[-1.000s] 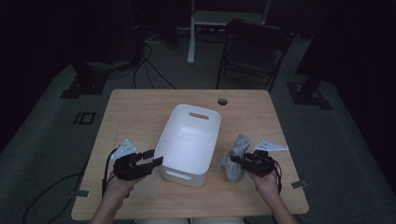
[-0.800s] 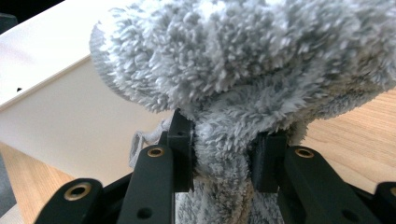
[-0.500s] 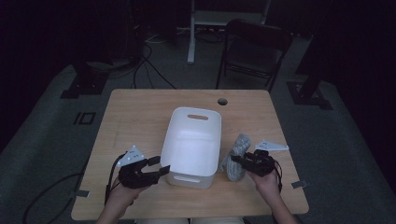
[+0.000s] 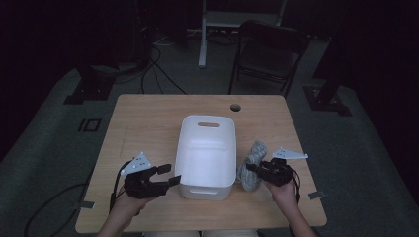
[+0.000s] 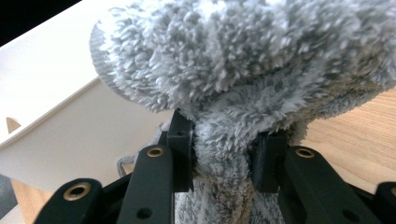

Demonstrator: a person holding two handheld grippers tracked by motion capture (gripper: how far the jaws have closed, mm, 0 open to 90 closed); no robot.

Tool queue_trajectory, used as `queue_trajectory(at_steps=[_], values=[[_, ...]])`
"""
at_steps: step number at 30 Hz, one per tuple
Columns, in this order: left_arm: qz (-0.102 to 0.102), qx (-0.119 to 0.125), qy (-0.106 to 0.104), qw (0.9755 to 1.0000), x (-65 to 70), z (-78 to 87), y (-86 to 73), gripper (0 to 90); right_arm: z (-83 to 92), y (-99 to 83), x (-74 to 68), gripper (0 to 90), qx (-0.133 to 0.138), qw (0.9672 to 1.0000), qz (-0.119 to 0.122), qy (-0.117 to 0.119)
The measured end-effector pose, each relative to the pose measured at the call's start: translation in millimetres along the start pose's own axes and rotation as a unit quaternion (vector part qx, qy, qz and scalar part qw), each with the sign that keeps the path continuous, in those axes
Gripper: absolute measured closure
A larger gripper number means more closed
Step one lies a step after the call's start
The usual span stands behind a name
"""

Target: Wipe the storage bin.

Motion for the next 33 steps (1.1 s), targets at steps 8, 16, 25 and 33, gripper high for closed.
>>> queue_trajectory(at_steps=[8, 16, 25, 33], values=[[-0.008, 0.02, 0.03, 0.9993, -28.6, -4.5, 18.2, 40.3, -0.1, 0.2, -0.4, 66.0, 0.0, 1.0, 0.0, 0.002], [-0.033, 0.026, 0.077, 0.9962, -62.6, -22.8, 42.6, 35.9, -2.3, -0.8, -0.6, 65.8, -0.003, 1.0, -0.001, 0.002], [-0.073, -0.002, 0.099, 0.9924, -90.6, -59.5, 65.0, 31.7, -2.7, -1.6, -0.7, 65.8, -0.006, 1.0, 0.001, 0.005], [-0.106, -0.016, 0.091, 0.99, -109.9, -89.1, 82.5, 31.7, -2.6, -2.8, -0.1, 65.8, -0.006, 1.0, 0.0, 0.008]])
Point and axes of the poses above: each handheld gripper's, and its own axes: z roughly backward along the jaws, y roughly out of its top, x roughly to its right, the point moved 2 cm from there along -z, roughly forward along the jaws, and after that the axes turned 2 degrees about -z, right-handed, at the moved point
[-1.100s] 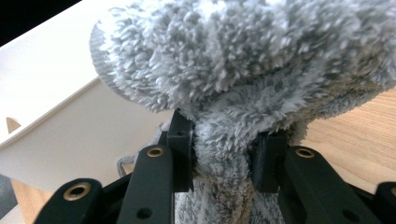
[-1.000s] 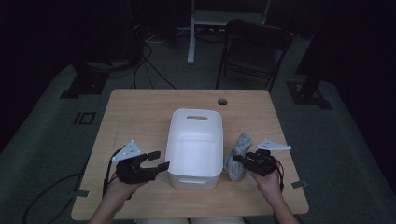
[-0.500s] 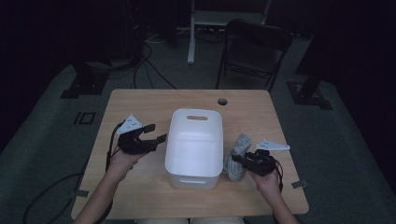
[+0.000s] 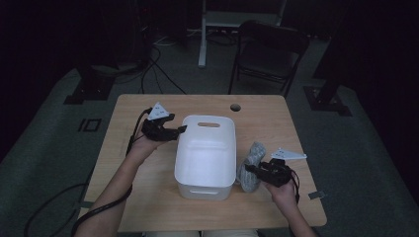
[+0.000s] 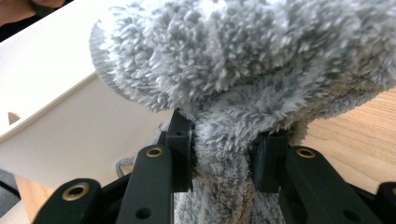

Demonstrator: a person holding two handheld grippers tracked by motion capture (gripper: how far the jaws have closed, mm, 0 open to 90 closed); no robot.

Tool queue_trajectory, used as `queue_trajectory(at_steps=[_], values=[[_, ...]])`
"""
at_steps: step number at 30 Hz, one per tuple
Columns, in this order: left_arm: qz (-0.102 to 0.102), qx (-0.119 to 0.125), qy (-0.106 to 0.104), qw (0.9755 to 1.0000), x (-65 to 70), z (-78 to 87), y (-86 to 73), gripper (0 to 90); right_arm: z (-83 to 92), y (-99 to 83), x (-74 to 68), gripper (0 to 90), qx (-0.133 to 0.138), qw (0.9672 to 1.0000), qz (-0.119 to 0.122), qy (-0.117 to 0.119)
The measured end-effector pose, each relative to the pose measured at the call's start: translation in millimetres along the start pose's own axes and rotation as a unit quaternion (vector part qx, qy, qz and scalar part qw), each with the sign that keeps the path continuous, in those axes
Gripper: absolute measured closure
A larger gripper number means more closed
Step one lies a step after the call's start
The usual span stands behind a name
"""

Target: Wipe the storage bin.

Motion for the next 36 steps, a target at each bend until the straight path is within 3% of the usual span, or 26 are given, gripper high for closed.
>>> queue_trajectory(at_steps=[1, 5, 9, 14, 15, 18, 21, 23, 28, 29, 31, 36], values=[[0.002, 0.001, -0.013, 0.9999, -4.3, -6.2, 1.9, 31.7, -0.1, -0.5, -0.1, 65.8, 0.0, 1.0, 0.001, 0.0], [0.012, 0.002, -0.029, 0.9995, -13.1, -16.1, 4.8, 32.1, -0.9, -1.7, -0.2, 65.8, -0.004, 1.0, 0.0, 0.003], [0.009, -0.008, -0.03, 0.9995, -25.3, -30.4, 8.7, 32.1, -1.1, -2.1, 0.0, 65.8, -0.004, 1.0, 0.001, 0.003], [0.017, -0.011, -0.038, 0.9991, -32.5, -43.6, 12.1, 32.1, -1.4, -2.5, 0.7, 65.8, -0.006, 1.0, 0.0, 0.005], [0.015, -0.014, -0.051, 0.9985, -33.1, -49.2, 13.7, 33.9, -1.6, -2.8, 1.2, 65.8, -0.005, 1.0, 0.0, 0.005], [0.007, -0.017, -0.057, 0.9982, -32.1, -54.8, 14.3, 35.8, -1.9, -3.2, 2.2, 65.8, -0.005, 1.0, -0.001, 0.005], [-0.007, -0.029, -0.059, 0.9978, -31.0, -66.2, 11.1, 47.3, -3.0, -4.2, 4.2, 65.8, -0.009, 0.9999, -0.004, 0.006], [-0.008, -0.031, -0.063, 0.9975, -30.8, -68.9, 9.9, 47.7, -3.0, -4.4, 4.2, 65.8, -0.009, 0.9999, -0.004, 0.006], [-0.003, -0.026, -0.081, 0.9964, -28.9, -74.9, 9.0, 60.0, -1.7, -4.1, 4.5, 65.8, -0.008, 1.0, -0.002, 0.004], [-0.003, -0.026, -0.095, 0.9952, -28.4, -75.7, 9.5, 64.7, -1.5, -4.2, 4.8, 65.8, -0.007, 1.0, -0.002, 0.003], [-0.008, -0.034, -0.096, 0.9948, -27.3, -77.6, 9.5, 72.0, -1.1, -4.5, 6.7, 65.8, -0.007, 1.0, -0.006, 0.002], [-0.015, -0.042, -0.091, 0.9949, -27.4, -76.4, 9.9, 73.8, -0.9, -4.6, 7.3, 65.8, -0.007, 1.0, -0.007, 0.001]])
Point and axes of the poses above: each handheld gripper's, and its own axes: z roughly backward along the jaws, y roughly out of its top, x roughly to its right, the point moved 2 cm from there along -z, roughly forward along the jaws, and after that the axes turned 2 degrees about -z, right-handed, at the moved point
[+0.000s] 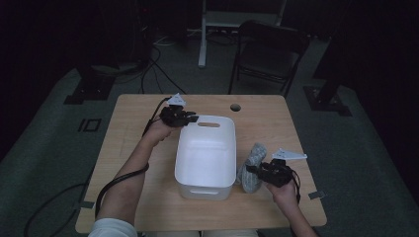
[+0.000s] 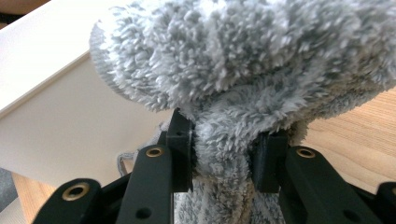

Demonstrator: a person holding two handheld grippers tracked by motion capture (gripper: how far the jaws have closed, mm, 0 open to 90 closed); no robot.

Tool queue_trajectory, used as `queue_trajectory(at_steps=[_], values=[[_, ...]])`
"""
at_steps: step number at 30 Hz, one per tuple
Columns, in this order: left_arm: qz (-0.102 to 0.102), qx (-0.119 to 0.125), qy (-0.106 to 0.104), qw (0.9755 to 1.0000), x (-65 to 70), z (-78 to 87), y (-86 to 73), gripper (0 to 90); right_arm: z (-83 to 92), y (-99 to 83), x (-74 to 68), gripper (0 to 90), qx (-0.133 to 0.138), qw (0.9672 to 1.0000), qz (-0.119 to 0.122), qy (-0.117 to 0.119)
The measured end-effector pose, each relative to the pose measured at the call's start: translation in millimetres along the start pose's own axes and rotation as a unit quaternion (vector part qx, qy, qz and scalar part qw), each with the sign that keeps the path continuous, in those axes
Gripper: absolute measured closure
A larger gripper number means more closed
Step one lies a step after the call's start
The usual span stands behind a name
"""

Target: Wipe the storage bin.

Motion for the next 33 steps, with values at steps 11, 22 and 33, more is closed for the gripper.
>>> queue_trajectory(at_steps=[11, 22, 33], values=[[0.015, -0.005, 0.009, 0.9998, 4.3, 28.0, -17.9, 82.9, 12.8, 7.3, 7.2, 65.9, 0.021, 0.9997, -0.01, -0.011], [0.027, 0.01, -0.005, 0.9996, 3.3, 18.8, -15.9, 77.3, 15.0, 8.6, 8.4, 65.9, 0.025, 0.9995, -0.01, -0.016], [0.022, 0.0, 0.011, 0.9997, 5.2, 18.8, -16.3, 79.4, 16.3, 8.3, 9.8, 65.8, 0.025, 0.9994, -0.009, -0.02]])
Point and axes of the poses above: each handheld gripper's, and its own axes: z roughly backward along the jaws, y roughly out of its top, x roughly to its right, the point moved 2 cm from there along -z, roughly forward along the jaws, and after that the axes turned 2 degrees about -z, right-handed, at the moved point
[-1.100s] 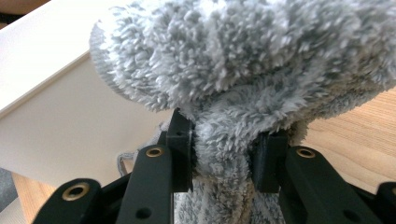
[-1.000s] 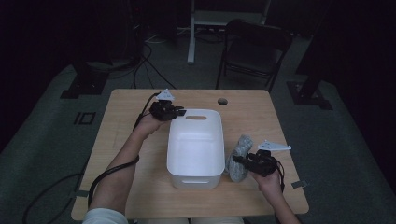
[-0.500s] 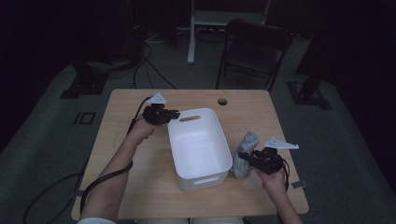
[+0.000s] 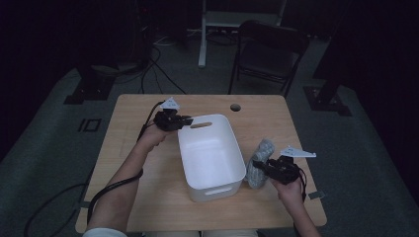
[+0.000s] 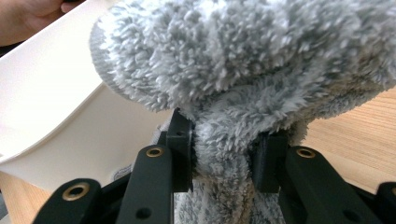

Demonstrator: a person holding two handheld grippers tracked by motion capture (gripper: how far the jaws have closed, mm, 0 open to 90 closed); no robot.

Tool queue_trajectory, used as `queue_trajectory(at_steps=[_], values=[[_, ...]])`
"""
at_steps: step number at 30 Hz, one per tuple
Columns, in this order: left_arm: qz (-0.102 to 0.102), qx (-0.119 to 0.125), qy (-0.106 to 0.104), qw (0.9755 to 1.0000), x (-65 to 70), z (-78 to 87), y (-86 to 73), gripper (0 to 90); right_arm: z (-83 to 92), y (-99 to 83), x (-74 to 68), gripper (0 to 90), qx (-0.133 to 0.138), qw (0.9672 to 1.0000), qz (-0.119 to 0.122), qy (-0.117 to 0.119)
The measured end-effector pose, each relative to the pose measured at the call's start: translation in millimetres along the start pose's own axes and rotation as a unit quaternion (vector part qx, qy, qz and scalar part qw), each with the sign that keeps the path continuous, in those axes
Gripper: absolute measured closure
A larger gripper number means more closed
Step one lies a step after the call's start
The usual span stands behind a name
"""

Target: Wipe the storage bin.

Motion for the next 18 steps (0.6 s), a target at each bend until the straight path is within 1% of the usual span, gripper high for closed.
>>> queue_trajectory(at_steps=[1, 4, 5, 7, 8, 9, 11, 14, 15, 16, 17, 18], values=[[0.002, 0.001, 0.002, 1.0, 0.0, 1.3, -1.0, 80.0, 0.4, 0.2, 0.0, 65.9, 0.001, 1.0, -0.001, -0.001], [0.002, 0.005, 0.02, 0.9998, 0.6, 9.8, -7.9, 81.2, 1.4, 0.6, 0.9, 65.9, 0.003, 1.0, 0.0, -0.003], [0.005, 0.008, 0.026, 0.9996, 0.5, 13.0, -10.7, 82.0, 1.5, 0.5, 1.3, 65.8, 0.003, 1.0, -0.001, -0.003], [0.016, 0.013, 0.037, 0.9991, -0.9, 19.1, -15.7, 83.2, 2.0, 0.5, 1.7, 65.9, 0.004, 1.0, -0.003, -0.004], [0.025, 0.014, 0.051, 0.9983, -1.6, 24.5, -19.5, 83.7, 2.1, 0.7, 1.6, 65.8, 0.004, 1.0, -0.003, -0.004], [0.033, 0.016, 0.058, 0.9976, -1.6, 26.9, -21.2, 84.1, 2.3, 1.1, 1.4, 65.8, 0.005, 1.0, -0.002, -0.005], [0.043, 0.016, 0.072, 0.9964, -1.7, 33.2, -25.7, 84.8, 2.3, 1.7, 1.2, 65.8, 0.006, 1.0, -0.001, -0.005], [0.049, 0.02, 0.072, 0.996, -0.8, 39.9, -30.6, 85.0, 1.8, 2.2, 0.1, 65.8, 0.006, 1.0, 0.0, -0.007], [0.052, 0.022, 0.067, 0.9962, -1.2, 41.1, -31.6, 84.8, 1.7, 2.3, -0.1, 65.8, 0.006, 1.0, 0.0, -0.006], [0.052, 0.025, 0.065, 0.9963, -1.9, 42.1, -32.1, 84.1, 1.5, 2.5, -0.3, 65.8, 0.006, 1.0, 0.0, -0.006], [0.052, 0.024, 0.066, 0.9962, -2.5, 42.7, -31.7, 80.6, 1.4, 2.7, -0.6, 65.8, 0.007, 1.0, 0.001, -0.007], [0.051, 0.024, 0.066, 0.9962, -3.8, 43.3, -30.3, 80.3, 1.4, 2.8, -0.8, 65.8, 0.007, 1.0, 0.002, -0.006]])
Point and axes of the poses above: each handheld gripper's, and its own axes: z roughly backward along the jaws, y roughly out of its top, x roughly to its right, the point moved 2 cm from there along -z, roughly forward along the jaws, and after that the axes turned 2 degrees about -z, right-handed, at the moved point
